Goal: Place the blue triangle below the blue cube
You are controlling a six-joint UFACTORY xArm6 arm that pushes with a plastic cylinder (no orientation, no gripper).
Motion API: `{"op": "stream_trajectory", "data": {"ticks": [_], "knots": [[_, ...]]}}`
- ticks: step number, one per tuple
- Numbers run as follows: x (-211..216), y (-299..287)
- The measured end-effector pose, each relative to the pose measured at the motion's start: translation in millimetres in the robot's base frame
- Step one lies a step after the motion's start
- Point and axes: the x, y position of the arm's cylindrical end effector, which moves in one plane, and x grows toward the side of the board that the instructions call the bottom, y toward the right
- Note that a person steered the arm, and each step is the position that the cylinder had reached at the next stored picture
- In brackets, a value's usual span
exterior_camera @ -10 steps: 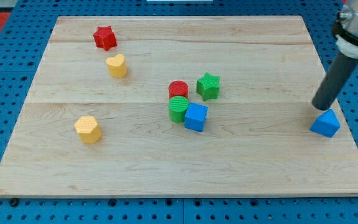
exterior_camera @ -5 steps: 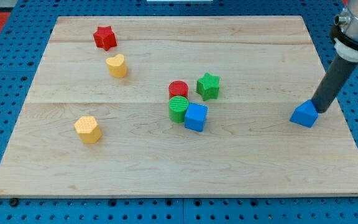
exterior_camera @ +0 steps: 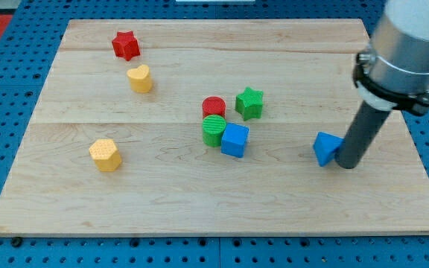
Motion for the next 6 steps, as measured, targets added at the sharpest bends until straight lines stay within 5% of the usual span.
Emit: {"op": "stream_trajectory", "data": {"ticks": [3,5,6], "knots": [[-59,9],[20,-38],[24,-69]]}}
